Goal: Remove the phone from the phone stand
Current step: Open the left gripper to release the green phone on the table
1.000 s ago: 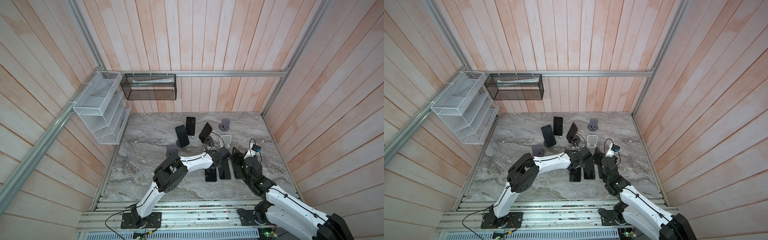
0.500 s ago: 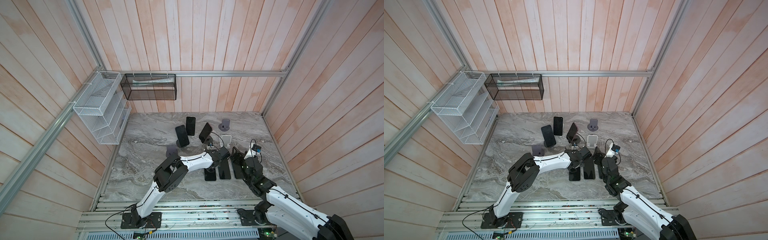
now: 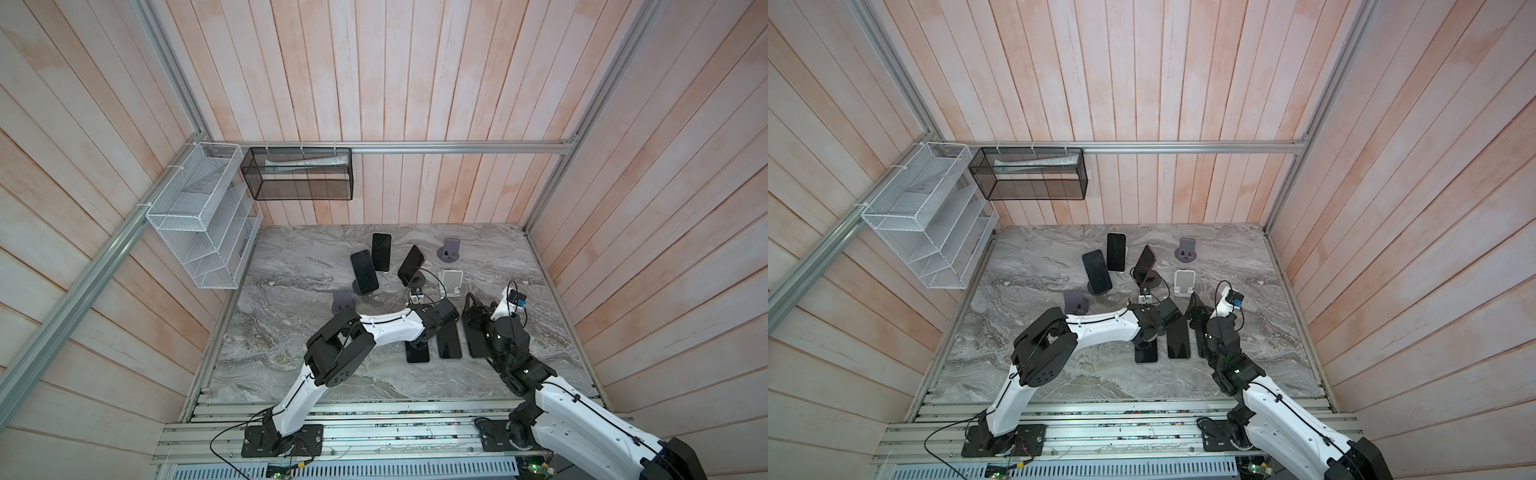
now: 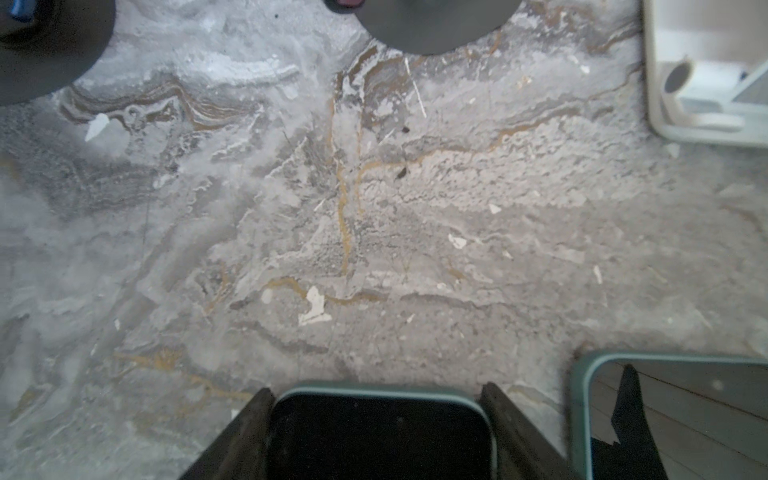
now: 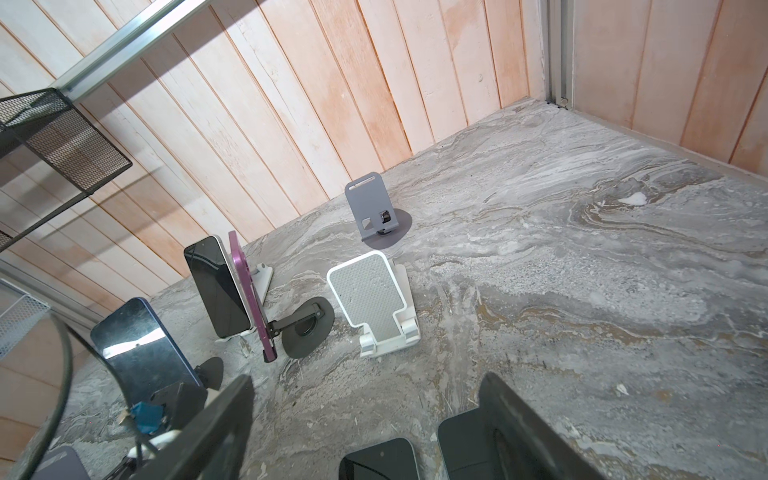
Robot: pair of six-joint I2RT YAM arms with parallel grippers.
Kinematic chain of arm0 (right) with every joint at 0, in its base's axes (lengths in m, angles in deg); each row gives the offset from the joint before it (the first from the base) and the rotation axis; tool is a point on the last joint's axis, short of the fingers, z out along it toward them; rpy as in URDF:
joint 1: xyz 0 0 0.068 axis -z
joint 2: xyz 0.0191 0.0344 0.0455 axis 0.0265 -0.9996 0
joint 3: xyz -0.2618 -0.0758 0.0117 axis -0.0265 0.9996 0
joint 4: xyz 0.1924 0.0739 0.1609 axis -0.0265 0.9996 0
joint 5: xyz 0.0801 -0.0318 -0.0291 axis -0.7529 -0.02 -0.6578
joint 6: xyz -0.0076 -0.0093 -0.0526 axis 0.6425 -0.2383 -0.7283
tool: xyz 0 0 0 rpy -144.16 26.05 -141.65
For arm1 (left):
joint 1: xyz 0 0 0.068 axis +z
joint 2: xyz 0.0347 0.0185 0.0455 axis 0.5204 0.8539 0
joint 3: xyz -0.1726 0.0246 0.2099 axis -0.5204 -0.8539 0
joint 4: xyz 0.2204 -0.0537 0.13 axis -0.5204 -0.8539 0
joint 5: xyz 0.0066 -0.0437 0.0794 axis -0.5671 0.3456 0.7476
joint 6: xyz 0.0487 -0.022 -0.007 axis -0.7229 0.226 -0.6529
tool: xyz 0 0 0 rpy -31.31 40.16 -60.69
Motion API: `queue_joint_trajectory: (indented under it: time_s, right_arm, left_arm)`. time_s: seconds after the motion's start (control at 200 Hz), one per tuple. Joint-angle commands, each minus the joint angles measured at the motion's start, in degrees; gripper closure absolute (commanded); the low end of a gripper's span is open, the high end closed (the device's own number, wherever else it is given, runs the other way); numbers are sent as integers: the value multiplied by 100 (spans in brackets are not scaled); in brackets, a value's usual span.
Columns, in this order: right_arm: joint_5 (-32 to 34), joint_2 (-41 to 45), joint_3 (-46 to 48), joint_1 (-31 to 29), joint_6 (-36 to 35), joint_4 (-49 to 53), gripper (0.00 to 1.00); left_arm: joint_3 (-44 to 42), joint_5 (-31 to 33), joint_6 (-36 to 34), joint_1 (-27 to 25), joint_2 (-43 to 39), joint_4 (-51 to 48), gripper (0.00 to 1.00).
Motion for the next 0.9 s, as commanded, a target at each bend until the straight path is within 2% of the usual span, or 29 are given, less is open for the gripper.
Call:
queue_joint_trajectory:
  time_s: [0.0,0.17,0.585,0.745,0.895]
  right_arm:
    - [-37,76,64,22,23,-72,14]
    - [-198,58,60,26,137,-76,14]
    - [-200,185,130,22,243,-74,12]
    - [-266,100,171,22,279,-195,12]
    - [-498,-95,130,23,296,-263,12]
  left_arm:
    - [-265,84,-22,-16,-358,238,25]
    - [-973,-91,-16,-36,-822,1015,22]
    - [-1074,-75,-47,-90,-1153,1141,20]
    - [-985,397,-520,-89,-1849,957,19]
    - [-1322,1018,-952,-65,-2813,963,12]
